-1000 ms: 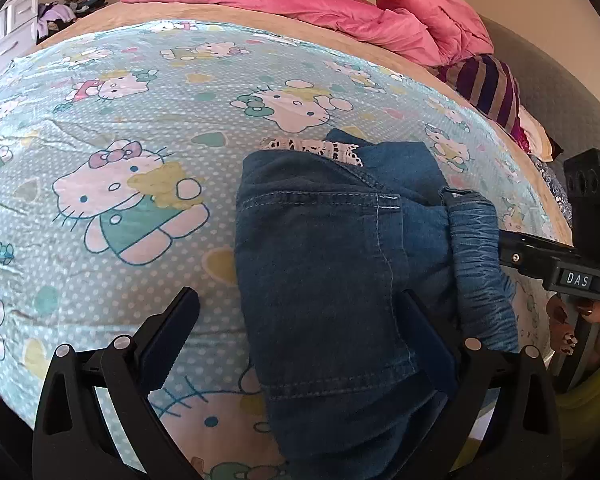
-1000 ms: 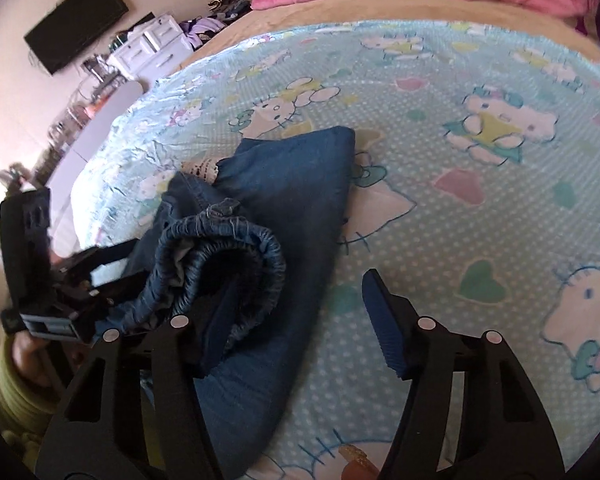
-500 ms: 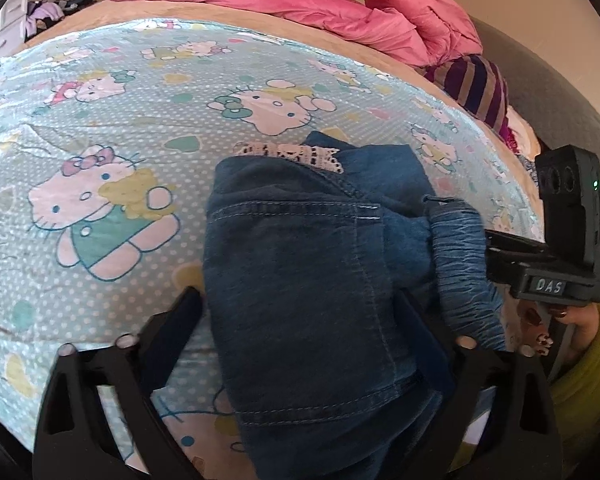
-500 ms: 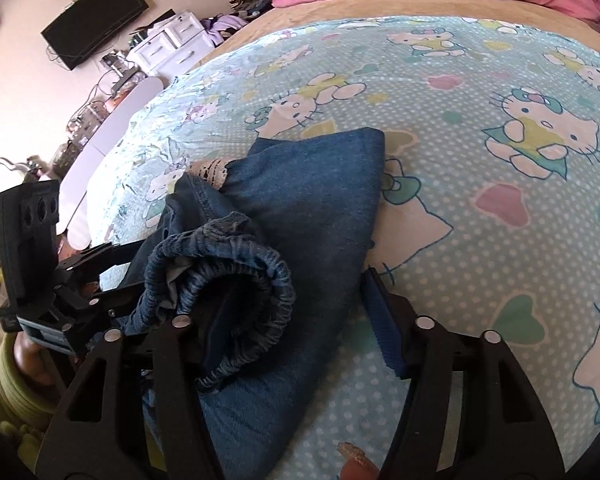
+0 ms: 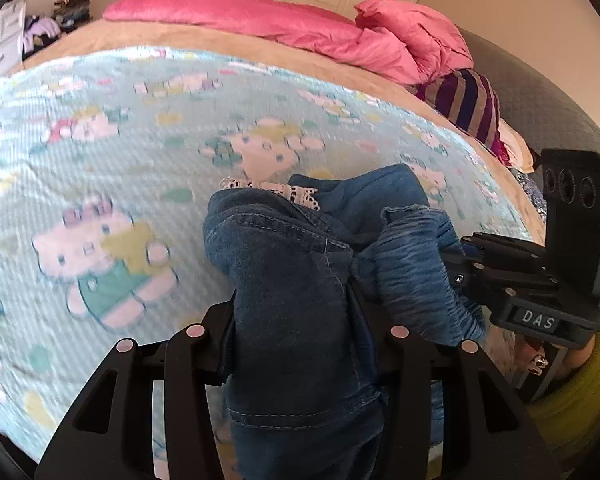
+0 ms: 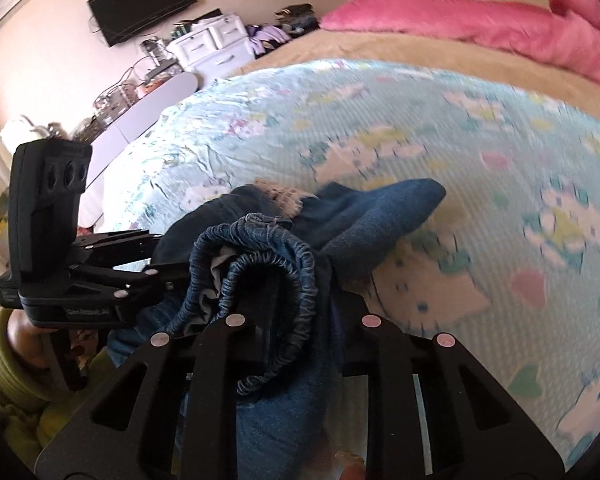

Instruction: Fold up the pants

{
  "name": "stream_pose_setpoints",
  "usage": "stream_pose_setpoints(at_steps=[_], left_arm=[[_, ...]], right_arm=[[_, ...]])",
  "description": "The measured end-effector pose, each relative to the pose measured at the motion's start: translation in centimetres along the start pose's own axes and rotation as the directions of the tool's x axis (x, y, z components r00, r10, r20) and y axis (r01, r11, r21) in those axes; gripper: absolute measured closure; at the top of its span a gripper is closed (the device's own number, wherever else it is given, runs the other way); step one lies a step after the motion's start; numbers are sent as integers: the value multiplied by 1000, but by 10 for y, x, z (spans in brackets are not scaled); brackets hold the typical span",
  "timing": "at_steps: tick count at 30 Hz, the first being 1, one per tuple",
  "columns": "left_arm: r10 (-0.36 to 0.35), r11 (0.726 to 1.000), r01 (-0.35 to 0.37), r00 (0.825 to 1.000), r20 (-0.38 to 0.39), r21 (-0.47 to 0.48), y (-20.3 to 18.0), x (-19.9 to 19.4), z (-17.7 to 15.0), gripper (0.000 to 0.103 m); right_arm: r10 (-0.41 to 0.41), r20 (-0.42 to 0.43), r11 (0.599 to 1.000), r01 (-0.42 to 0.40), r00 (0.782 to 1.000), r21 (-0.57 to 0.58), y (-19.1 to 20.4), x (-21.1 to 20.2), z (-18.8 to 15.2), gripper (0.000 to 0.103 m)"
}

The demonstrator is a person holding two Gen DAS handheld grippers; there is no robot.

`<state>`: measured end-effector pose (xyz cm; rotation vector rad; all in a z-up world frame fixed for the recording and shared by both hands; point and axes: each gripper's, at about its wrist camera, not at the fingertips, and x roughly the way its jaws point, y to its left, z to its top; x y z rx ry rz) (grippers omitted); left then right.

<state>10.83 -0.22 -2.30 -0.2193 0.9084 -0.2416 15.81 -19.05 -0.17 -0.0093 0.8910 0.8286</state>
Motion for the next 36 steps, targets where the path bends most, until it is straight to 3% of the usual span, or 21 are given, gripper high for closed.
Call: stream_pose_setpoints(at_steps=[10,17,20,22,23,26,33,36], left_arm=[[45,999,-43,995,92,-31,28,2,49,59],[73,996,-69,994,83,-50,45,17,54,54],[94,995,-91,993,65,-42,48,23,49,46],[99,994,-97,994,45,-50,52,28,47,37],[97,994,-95,995,35,-60,55,31,45,36],[91,993,-90,996,11,-79,62,39,39,33],[84,993,-82,996,12,-88,64,39,36,33],[93,992,-91,995,19,-90,62,34,35,23]], right_arm=[[-58,60,997,61,996,-45,-9,29,54,88],[-101,12,995,101,995,21,-29,53,54,88],[-128,-24,989,130,991,75,-42,59,47,82],[-150,-66,979,157,987,127,-52,64,43,72],[-143,-71,976,152,987,153,-57,64,41,66],[-121,-87,970,137,989,203,-65,67,38,64],[-181,-83,967,193,980,168,-55,63,38,56],[-208,-72,963,217,976,162,-54,55,36,49]])
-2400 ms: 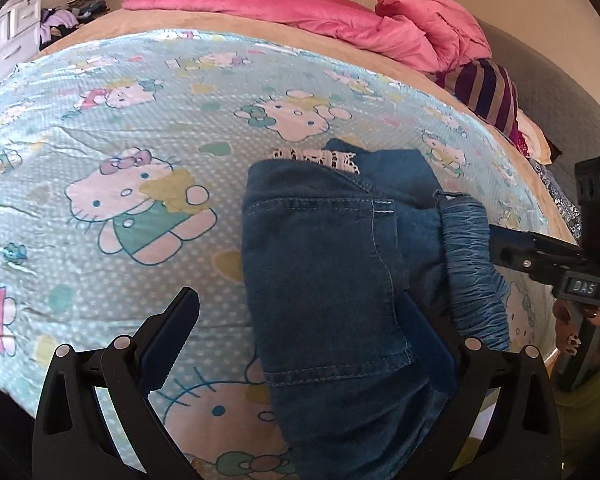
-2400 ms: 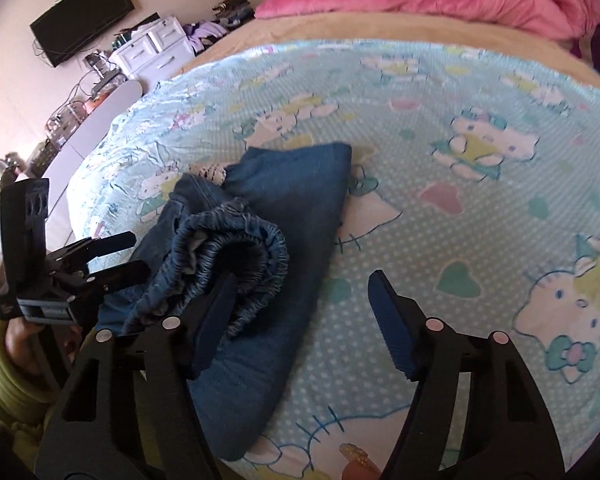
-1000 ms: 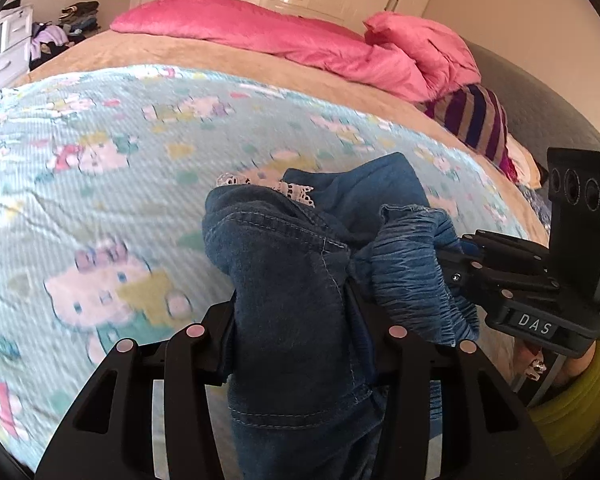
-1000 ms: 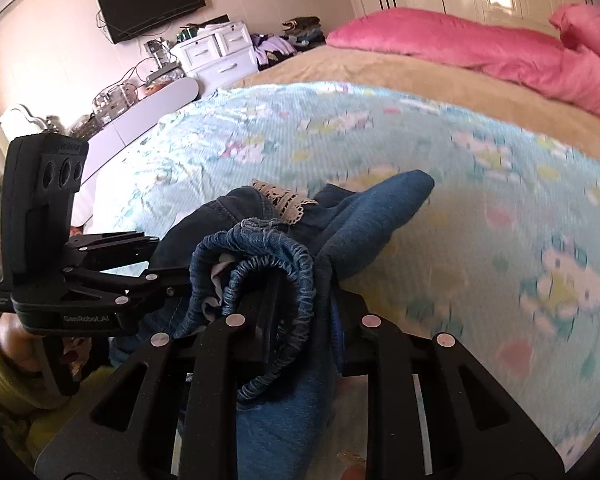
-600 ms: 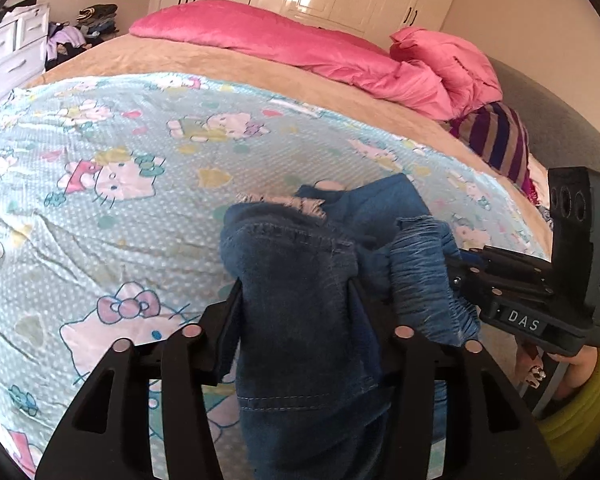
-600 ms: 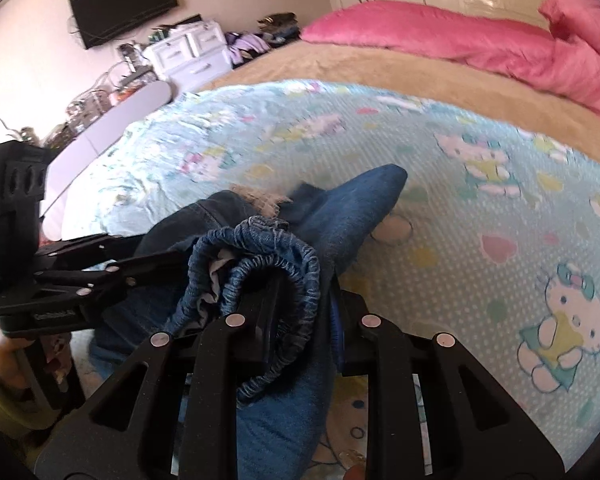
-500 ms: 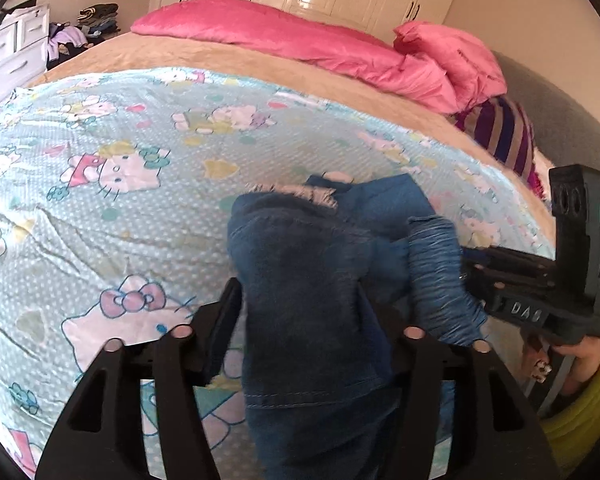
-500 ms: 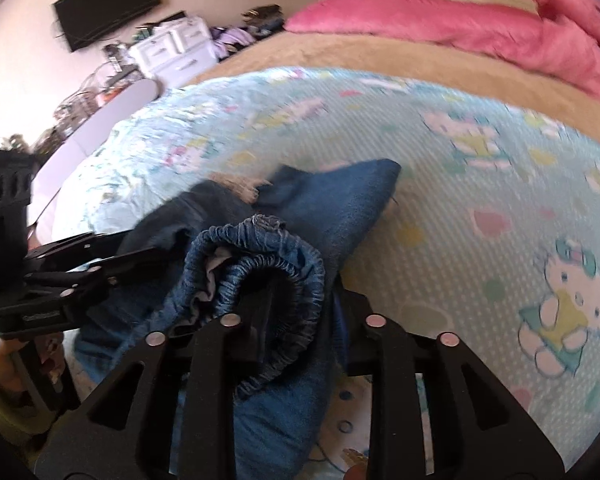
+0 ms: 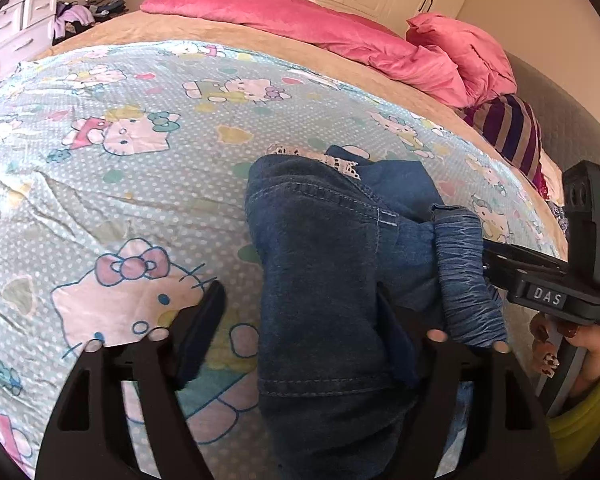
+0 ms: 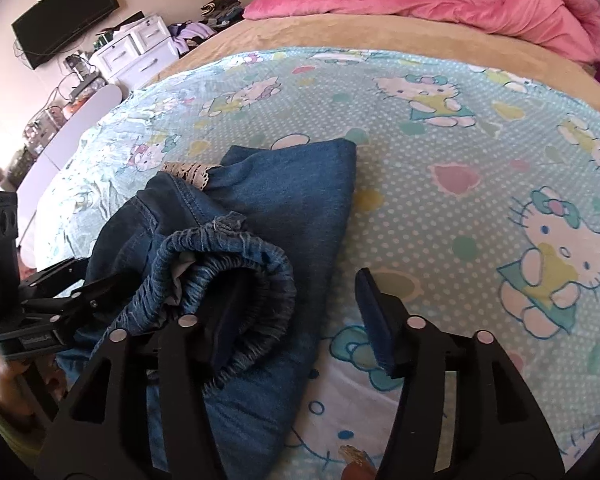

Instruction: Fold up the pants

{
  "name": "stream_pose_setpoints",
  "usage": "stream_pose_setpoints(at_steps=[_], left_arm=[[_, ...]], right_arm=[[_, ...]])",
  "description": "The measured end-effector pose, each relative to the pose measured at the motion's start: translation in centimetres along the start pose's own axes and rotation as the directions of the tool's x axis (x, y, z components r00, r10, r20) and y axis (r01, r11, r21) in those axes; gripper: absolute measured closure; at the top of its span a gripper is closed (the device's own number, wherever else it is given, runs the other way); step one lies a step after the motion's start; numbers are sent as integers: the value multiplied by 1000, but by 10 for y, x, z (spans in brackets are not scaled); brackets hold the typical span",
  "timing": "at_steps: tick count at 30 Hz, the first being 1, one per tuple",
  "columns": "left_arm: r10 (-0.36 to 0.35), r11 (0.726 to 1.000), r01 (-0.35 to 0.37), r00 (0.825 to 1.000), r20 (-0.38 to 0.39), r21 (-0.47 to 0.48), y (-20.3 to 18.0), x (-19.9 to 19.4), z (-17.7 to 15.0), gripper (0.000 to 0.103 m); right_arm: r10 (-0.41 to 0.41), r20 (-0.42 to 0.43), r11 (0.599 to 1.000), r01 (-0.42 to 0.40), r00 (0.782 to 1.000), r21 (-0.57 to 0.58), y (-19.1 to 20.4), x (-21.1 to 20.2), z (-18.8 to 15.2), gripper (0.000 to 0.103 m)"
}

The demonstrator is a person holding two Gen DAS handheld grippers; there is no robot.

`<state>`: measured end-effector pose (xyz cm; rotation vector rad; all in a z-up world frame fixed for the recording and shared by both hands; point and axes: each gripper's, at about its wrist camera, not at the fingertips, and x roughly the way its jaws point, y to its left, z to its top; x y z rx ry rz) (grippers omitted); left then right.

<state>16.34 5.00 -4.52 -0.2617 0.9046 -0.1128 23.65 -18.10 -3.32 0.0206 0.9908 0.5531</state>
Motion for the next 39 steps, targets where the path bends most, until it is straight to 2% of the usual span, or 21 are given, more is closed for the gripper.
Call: stream_pose_setpoints(at_steps=[6,9,12,17,24,27,32,39], left_arm=[[3,1000,-3,1000,30,-3,-2,-20,-3,23],[16,1000,-15,998,54,-3,-5,-35,-5,5],[13,1000,-13,997,79,0,-9,-53,-8,5],[56,998,-59,991,125,26,-21,-83,-22,5],[76,995,-84,986,145,50,-34,-117,-49,4],[76,994,-86,985,153,63,-39,-131,-60,4],[94,989,-110,983,155,97,-48,-149,-82,4],[105,988,-118,987,119,103,-48,-152,-110,4]], right_arm=[[-13,65,1000,14,998,-11,0,-29,-6,29],[-25,119,999,28,993,-25,6,-52,-12,19],[-27,169,998,36,985,-46,14,-76,-18,10],[-44,239,993,68,970,-93,29,-112,-33,9],[-64,280,988,100,958,-118,45,-142,-61,9],[-46,259,993,73,965,-95,47,-147,-76,9],[-57,229,994,77,972,-80,52,-150,-97,9],[-72,154,995,82,985,-63,57,-141,-122,9]])
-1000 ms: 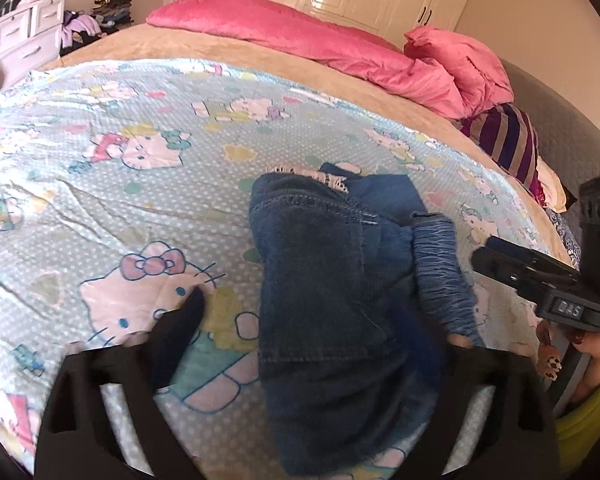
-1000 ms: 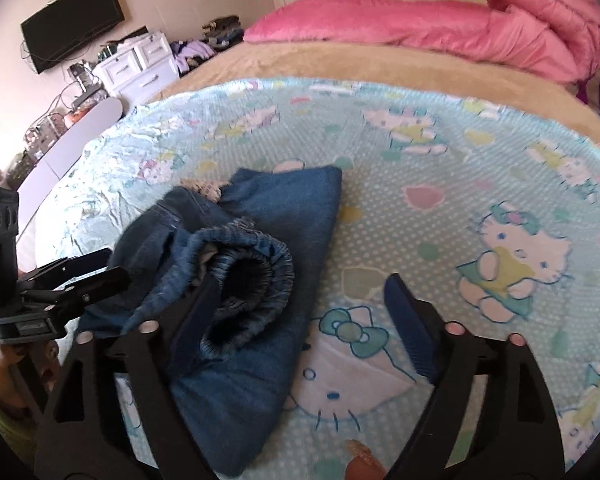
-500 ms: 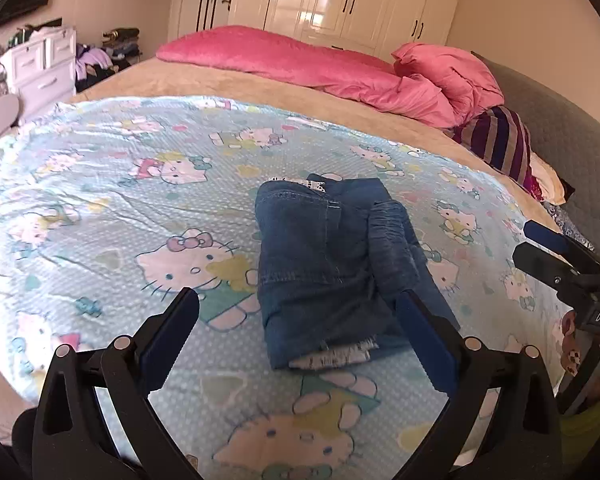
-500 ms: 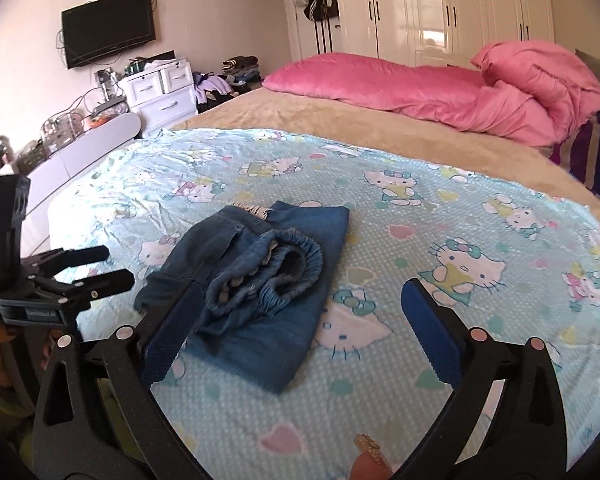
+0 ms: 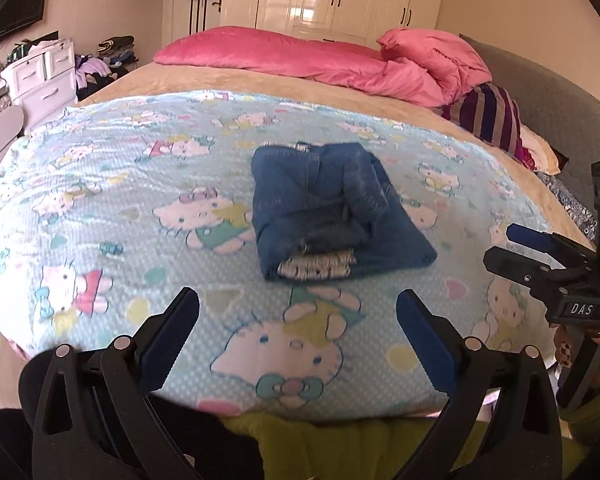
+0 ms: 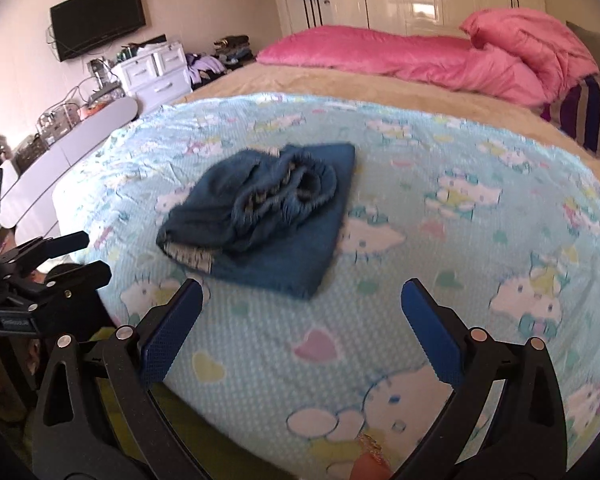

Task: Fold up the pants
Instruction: 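Release the pants and hold both grippers open above the folded bundle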

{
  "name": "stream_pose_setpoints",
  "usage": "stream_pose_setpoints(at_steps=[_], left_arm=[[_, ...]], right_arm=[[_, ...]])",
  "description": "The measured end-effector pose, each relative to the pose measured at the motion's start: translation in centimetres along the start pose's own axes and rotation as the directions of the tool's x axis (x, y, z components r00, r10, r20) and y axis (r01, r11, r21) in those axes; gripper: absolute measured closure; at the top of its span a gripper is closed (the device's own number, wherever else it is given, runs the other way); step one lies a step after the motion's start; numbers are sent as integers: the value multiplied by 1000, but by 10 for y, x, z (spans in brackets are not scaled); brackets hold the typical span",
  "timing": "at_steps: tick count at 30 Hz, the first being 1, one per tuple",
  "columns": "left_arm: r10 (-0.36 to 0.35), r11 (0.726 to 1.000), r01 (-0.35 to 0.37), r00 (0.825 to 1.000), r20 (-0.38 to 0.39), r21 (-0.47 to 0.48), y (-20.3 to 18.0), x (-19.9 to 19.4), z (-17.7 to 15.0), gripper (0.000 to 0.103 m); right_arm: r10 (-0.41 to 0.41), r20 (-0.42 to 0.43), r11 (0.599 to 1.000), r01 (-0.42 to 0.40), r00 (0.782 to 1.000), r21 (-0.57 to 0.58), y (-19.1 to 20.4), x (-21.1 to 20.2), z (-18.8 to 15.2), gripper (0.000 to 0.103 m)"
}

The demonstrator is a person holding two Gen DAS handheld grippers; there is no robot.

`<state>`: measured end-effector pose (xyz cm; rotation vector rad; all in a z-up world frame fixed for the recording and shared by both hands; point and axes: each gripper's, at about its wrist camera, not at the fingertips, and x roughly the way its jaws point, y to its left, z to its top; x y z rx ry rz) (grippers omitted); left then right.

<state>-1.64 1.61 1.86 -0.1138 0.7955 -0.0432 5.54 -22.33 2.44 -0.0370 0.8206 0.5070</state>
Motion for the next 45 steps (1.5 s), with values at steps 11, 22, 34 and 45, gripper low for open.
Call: stream_pose_setpoints(at_steps=[11,22,34,45], left_arm=[[34,998,-35,999,-20,-47,8,-1,-6,4],[60,997,-61,998,-33,-40,7,0,-6,4],[65,997,-67,997,-47,-41,7,1,-8,4],[56,998,-58,997,-49,-40,5,0,-7,4]], right_arm=[[4,-8,1000,-4,1000,-1,6,-1,-4,9],[5,-14,1000,-5,1000,2,5,1,-3,9],[7,-14,1000,-7,1000,-9,11,-1,-2,9],[3,-16,1000,-3,1000,-13,12,-3,1,9]])
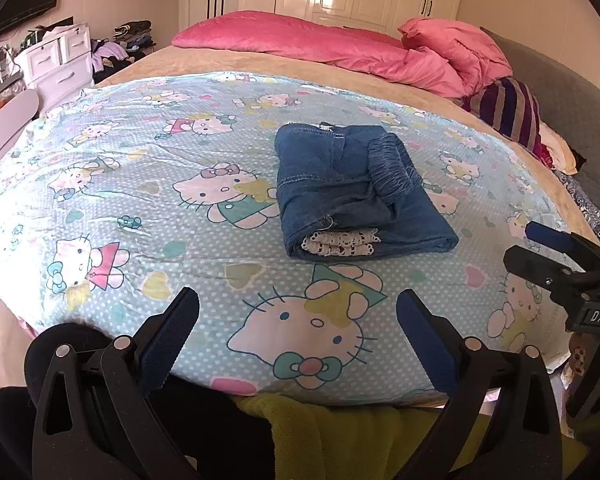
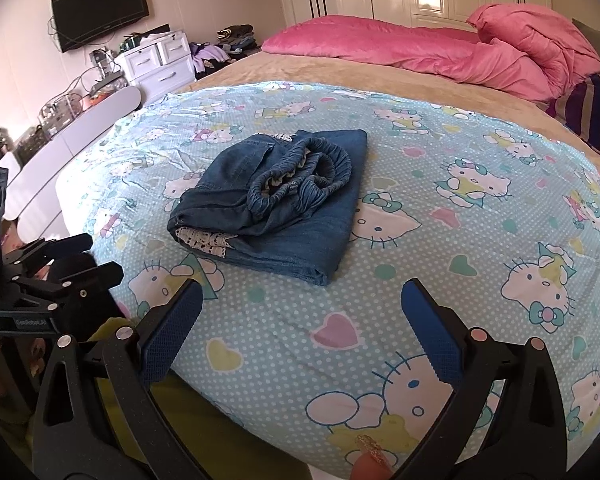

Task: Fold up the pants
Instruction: 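Release the pants and hold both grippers open above the folded bundle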

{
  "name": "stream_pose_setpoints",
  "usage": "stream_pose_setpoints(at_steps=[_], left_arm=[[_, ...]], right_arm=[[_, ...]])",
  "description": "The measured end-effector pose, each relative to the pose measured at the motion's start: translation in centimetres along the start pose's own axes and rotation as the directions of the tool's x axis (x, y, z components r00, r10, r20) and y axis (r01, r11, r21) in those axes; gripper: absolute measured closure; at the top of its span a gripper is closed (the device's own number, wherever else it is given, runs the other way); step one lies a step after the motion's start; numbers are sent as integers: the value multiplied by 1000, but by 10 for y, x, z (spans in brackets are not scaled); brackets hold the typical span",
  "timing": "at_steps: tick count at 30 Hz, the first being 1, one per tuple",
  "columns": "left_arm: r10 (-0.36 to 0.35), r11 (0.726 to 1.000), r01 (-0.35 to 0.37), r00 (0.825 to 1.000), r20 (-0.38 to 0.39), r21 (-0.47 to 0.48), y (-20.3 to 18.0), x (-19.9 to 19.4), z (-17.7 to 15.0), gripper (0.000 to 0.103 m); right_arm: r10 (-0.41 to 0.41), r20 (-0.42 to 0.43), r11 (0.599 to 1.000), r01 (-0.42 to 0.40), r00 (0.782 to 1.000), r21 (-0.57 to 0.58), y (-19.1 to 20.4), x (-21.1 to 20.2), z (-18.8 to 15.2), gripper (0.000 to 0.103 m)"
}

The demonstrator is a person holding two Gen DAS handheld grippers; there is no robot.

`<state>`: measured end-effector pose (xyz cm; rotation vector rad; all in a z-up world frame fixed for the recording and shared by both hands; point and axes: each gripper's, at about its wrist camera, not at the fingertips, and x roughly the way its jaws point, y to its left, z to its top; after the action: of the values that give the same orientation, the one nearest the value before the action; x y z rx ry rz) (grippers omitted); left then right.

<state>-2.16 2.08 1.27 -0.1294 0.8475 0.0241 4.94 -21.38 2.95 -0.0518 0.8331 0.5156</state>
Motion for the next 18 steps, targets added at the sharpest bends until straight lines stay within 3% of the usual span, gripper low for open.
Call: stream_pose_setpoints(at_steps=[18], left_arm=[[-15,1000,15,1000,-4,13,-4,-1,0,4]], right_arm=[[-4,-4,1000,5,1000,5,-3,1,0,9]])
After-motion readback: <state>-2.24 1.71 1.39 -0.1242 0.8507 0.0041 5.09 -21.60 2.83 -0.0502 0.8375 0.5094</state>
